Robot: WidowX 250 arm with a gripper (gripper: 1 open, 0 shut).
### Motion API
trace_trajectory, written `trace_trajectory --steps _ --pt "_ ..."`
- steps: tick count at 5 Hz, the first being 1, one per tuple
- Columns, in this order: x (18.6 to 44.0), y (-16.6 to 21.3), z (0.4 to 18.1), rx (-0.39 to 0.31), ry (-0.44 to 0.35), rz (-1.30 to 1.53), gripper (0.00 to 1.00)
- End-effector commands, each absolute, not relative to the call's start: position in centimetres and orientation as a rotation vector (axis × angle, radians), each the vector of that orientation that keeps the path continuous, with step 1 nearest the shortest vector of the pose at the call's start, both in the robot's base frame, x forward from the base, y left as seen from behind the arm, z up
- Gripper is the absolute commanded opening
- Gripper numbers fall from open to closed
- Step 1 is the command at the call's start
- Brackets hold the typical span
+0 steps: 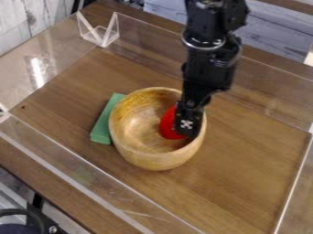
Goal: Move the red object to the right side of the table
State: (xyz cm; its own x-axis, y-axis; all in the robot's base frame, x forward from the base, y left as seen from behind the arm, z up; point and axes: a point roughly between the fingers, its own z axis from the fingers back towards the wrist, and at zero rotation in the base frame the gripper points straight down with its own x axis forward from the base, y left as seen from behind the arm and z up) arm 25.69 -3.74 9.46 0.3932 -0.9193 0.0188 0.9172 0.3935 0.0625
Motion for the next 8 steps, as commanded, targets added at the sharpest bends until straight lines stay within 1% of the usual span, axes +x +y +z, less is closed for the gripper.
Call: trace_trajectory --steps 1,2,3,5,6,8 --pt "26.4 -5.1 10.5 0.071 -0.111 -1.099 0.0" --pt "26.8 -6.6 10.3 0.072 -0.109 -1.037 0.0" --pt "27.3 -8.1 11.5 0.12 -0.112 -0.976 0.0" --pt "25.6 -6.2 12.6 0.149 -0.12 -0.8 0.0" --pt "24.1 -4.6 12.6 0.167 -0.134 -0.693 0.0" --pt "21.5 -0.4 12.1 0.169 -0.175 -0.56 0.0"
